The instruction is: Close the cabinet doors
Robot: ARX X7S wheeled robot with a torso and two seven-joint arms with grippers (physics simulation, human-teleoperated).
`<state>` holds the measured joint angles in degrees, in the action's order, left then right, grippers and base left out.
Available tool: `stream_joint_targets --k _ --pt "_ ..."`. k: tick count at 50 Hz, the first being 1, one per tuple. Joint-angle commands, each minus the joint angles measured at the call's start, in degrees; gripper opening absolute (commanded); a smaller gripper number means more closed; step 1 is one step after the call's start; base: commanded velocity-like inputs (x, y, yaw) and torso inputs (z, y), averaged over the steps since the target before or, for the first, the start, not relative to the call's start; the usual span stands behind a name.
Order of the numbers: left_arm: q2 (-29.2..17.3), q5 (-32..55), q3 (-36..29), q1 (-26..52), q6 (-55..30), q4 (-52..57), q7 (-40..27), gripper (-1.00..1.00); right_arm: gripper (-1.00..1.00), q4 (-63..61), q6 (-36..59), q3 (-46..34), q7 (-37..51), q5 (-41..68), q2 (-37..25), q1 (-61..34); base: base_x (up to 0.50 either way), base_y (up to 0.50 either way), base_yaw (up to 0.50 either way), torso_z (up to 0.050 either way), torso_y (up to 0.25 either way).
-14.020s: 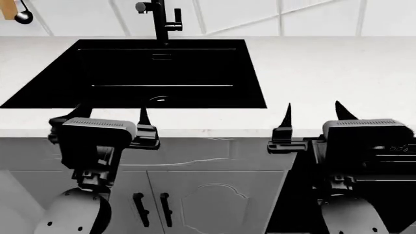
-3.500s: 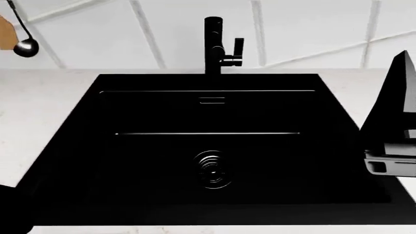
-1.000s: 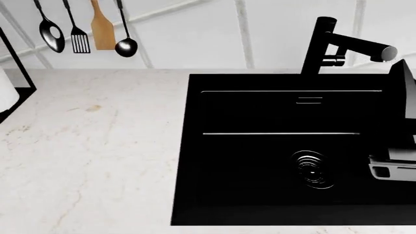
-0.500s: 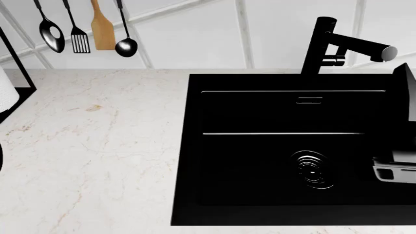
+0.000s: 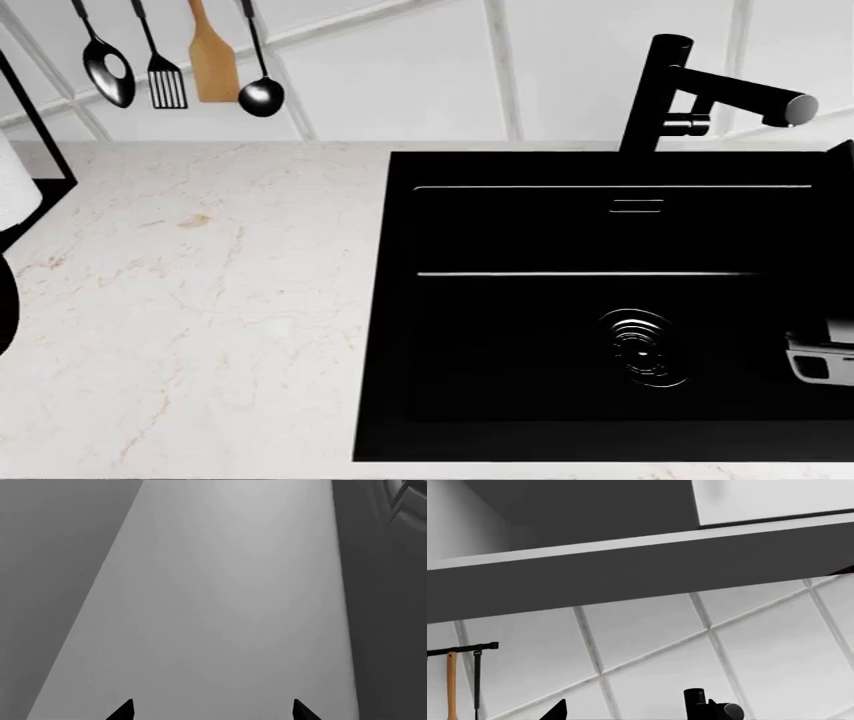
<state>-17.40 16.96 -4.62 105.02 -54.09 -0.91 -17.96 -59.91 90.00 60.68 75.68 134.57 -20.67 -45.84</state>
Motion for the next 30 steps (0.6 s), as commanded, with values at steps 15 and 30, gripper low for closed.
stream_joint_targets --k 15,30 --pt "8.27 7.47 -4.49 0.55 -0.35 0.16 -0.28 1.00 1.00 -0.08 -0.01 3.18 -2.10 0.50 0.41 1.50 0.00 0.00 0.00 0.002 0.000" --pt "10.46 10.10 -4.94 1.65 -2.96 2.14 -0.79 1.00 1.00 -0.08 -0.01 3.36 -1.86 1.04 0.57 1.53 0.00 0.00 0.00 0.001 0.000"
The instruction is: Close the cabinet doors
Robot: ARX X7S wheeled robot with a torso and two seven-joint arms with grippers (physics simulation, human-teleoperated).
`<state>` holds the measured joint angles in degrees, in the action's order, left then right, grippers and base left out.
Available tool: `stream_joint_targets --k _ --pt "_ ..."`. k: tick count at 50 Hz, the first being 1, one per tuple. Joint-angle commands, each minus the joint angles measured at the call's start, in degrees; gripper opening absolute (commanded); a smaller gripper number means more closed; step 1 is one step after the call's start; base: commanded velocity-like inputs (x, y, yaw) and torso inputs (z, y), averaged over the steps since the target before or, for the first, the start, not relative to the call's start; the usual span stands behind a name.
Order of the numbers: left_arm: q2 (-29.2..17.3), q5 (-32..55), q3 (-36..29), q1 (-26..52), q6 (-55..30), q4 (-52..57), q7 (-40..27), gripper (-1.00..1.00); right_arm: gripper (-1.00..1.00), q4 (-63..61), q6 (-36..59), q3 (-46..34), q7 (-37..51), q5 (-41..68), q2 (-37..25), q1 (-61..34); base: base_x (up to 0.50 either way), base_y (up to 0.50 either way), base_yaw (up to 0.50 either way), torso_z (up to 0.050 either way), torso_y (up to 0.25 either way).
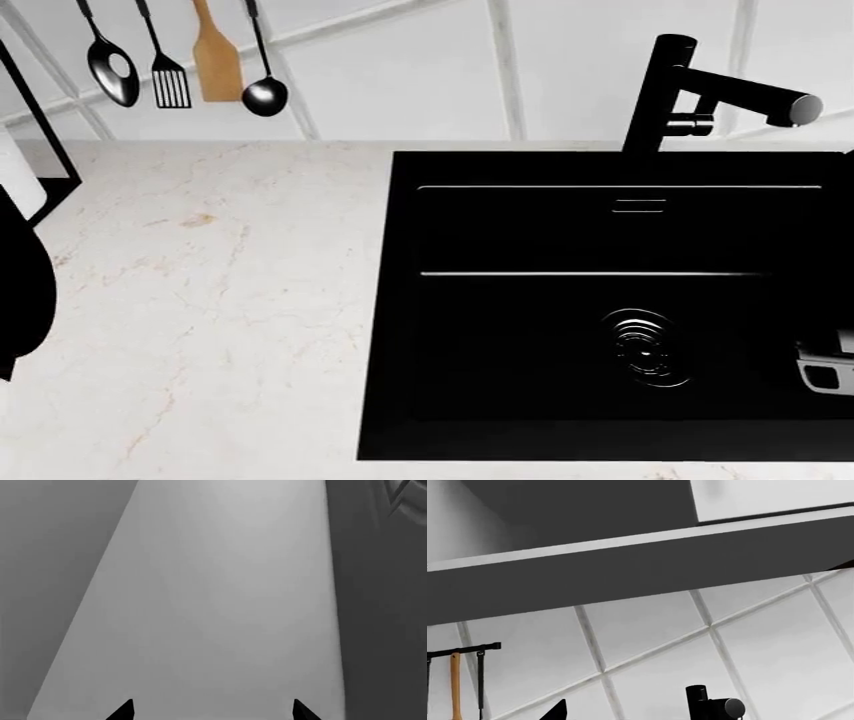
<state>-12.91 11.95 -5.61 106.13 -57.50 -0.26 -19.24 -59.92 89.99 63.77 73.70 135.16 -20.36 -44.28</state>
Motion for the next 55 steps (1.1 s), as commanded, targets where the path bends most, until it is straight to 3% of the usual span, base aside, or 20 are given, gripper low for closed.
stream_joint_targets --k 1,33,55 --pt "6.05 15.21 -4.05 0.65 0.35 1.59 0.48 1.00 1.00 -0.07 0.00 -0.04 0.11 0.17 0.23 -0.02 0.00 0.00 0.00 0.000 0.000" --pt "11.98 28.72 0.06 3.61 -8.06 7.03 -4.55 1.00 1.00 -0.07 0.00 2.02 -0.37 1.53 0.51 0.95 0.00 0.00 0.00 0.000 0.002" --pt "11.66 42.28 -2.00 8.40 -5.11 5.30 -10.90 1.00 1.00 -0.07 0.00 3.70 -2.27 1.09 0.69 1.48 0.00 0.00 0.00 0.000 0.006"
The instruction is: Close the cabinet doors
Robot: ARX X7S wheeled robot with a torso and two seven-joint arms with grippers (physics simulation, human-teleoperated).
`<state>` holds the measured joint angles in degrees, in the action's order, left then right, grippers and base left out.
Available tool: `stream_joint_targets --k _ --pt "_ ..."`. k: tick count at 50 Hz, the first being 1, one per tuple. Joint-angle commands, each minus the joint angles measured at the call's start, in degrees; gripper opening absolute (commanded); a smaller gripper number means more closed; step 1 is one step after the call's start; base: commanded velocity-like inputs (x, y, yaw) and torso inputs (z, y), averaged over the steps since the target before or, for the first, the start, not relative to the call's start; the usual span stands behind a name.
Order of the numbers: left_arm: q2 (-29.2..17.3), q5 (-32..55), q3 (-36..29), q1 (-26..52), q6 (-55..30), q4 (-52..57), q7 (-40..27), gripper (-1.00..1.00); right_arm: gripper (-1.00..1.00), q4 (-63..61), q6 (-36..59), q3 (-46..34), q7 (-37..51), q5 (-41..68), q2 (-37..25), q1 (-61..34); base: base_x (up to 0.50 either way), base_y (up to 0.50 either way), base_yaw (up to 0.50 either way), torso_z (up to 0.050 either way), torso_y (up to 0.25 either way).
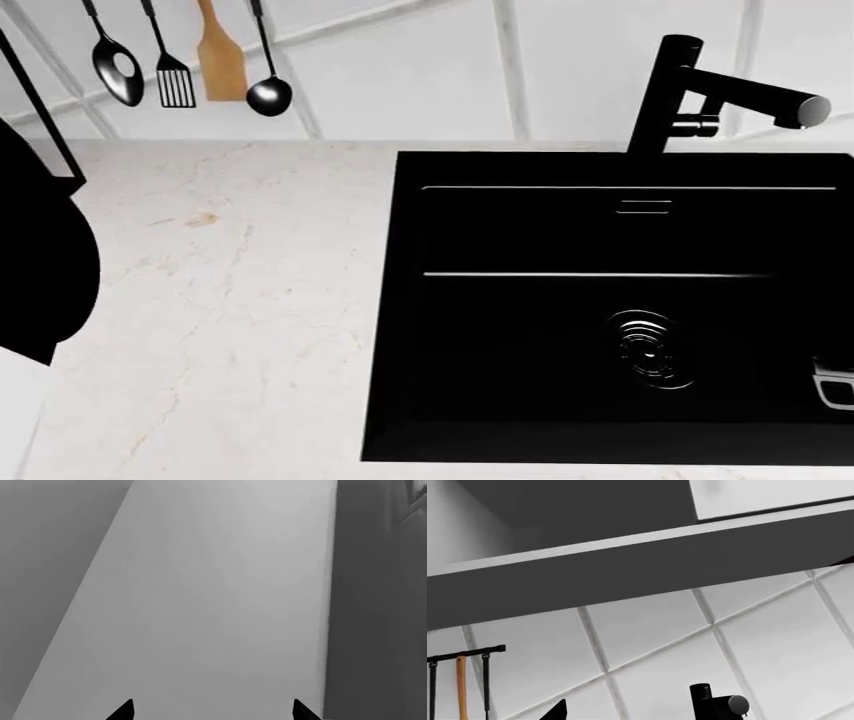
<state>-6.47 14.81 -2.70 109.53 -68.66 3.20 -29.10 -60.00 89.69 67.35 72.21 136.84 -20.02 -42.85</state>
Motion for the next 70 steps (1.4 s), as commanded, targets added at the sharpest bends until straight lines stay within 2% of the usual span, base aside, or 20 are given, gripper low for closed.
stream_joint_targets --k 1,42,49,55,59,63,70 --pt "5.20 39.70 -5.05 5.09 6.25 1.73 -1.14 1.00 1.00 0.01 0.30 0.18 -0.85 -0.59 0.38 0.11 0.00 0.00 0.00 0.000 0.000" --pt "4.23 44.68 -11.97 5.98 14.12 -2.91 -3.12 1.00 1.00 0.01 0.30 7.32 -8.54 -2.48 1.10 3.29 0.00 0.00 0.00 0.000 0.002" --pt "5.64 51.33 -9.68 5.68 13.34 -6.75 -5.41 1.00 1.00 0.01 0.30 7.68 -9.44 -3.04 1.23 3.59 0.00 0.00 0.00 0.000 0.001" --pt "6.13 58.02 -11.85 3.44 20.66 -13.36 -8.22 1.00 1.00 0.01 0.30 8.98 -11.97 -4.48 1.46 4.53 0.00 0.00 0.00 0.000 0.000" --pt "5.76 62.62 -13.21 3.64 20.10 -15.93 -8.40 1.00 1.00 0.01 0.30 9.89 -13.33 -5.15 1.58 5.09 0.00 0.00 0.00 0.000 0.000" --pt "5.60 66.17 -14.03 3.87 19.30 -18.25 -12.22 1.00 1.00 0.01 0.30 10.59 -14.20 -5.57 1.60 5.49 0.00 0.00 0.00 0.000 0.000" --pt "5.07 64.95 -17.29 3.49 21.82 -18.37 -6.80 1.00 1.00 0.01 0.30 11.77 -16.20 -6.55 1.92 6.33 0.00 0.00 0.00 0.000 0.000"
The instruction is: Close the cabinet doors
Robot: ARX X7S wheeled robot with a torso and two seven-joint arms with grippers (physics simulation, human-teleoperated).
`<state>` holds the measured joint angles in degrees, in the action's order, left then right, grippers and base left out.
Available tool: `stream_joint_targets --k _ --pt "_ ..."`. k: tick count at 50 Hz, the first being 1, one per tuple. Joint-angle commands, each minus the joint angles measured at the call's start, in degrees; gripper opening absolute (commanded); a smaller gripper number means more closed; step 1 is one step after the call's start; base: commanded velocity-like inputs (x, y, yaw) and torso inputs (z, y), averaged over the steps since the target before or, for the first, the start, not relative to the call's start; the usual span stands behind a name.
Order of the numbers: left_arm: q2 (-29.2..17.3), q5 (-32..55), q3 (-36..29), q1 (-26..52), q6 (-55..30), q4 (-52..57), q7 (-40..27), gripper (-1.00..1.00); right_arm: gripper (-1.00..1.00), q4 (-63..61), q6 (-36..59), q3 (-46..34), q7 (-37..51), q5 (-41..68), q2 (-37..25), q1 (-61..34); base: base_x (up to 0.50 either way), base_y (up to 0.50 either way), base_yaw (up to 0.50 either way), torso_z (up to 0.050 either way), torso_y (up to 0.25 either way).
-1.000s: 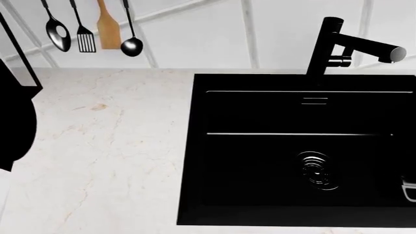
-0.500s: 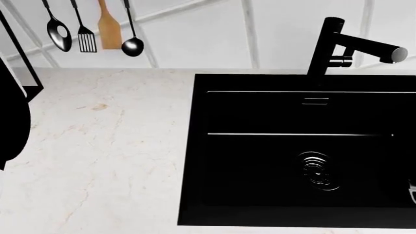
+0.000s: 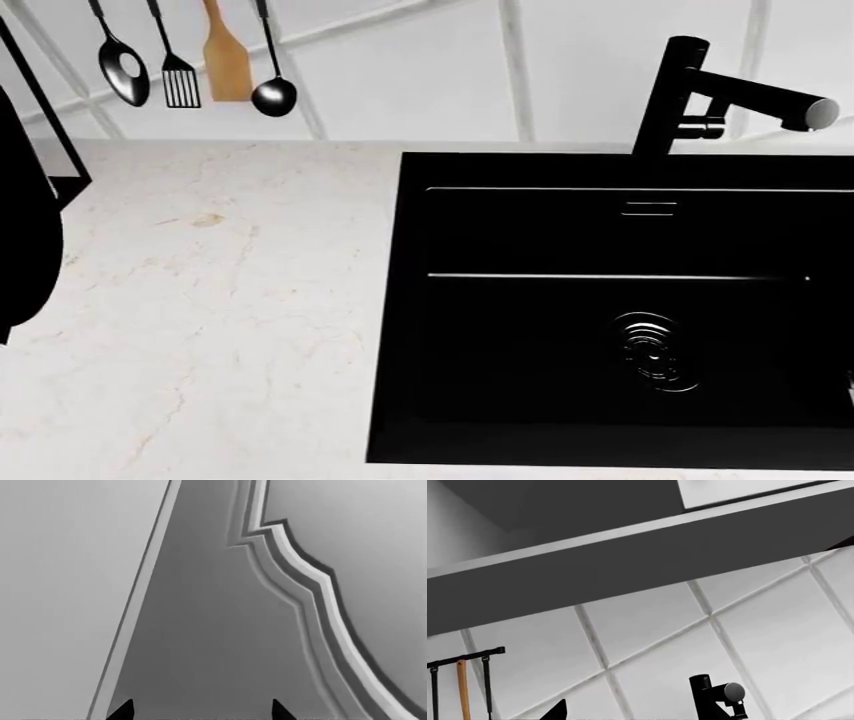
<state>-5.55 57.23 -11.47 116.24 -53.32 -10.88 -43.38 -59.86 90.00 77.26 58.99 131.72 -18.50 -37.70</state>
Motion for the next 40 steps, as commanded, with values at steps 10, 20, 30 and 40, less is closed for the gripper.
stream_joint_targets --k 10,20,30,40 --pt "4.94 28.31 -9.86 -3.22 9.35 -10.81 11.39 1.00 1.00 -0.14 -0.01 4.15 -7.34 -4.05 0.93 2.73 0.00 0.00 0.00 0.000 0.000" --pt "4.92 36.55 -12.83 -3.36 10.09 -13.43 13.76 1.00 1.00 -0.14 -0.01 5.47 -10.25 -6.08 1.30 3.62 0.00 0.00 0.00 0.000 0.000" --pt "4.61 38.17 -16.12 -2.56 12.45 -15.38 15.94 1.00 1.00 -0.14 -0.01 6.33 -12.16 -7.13 1.69 4.23 0.00 0.00 0.00 0.000 0.000" --pt "5.04 38.58 -20.58 -0.83 15.23 -20.49 19.85 1.00 1.00 -0.14 -0.01 6.73 -15.00 -9.72 2.12 4.66 0.00 0.00 -0.01 0.000 0.000"
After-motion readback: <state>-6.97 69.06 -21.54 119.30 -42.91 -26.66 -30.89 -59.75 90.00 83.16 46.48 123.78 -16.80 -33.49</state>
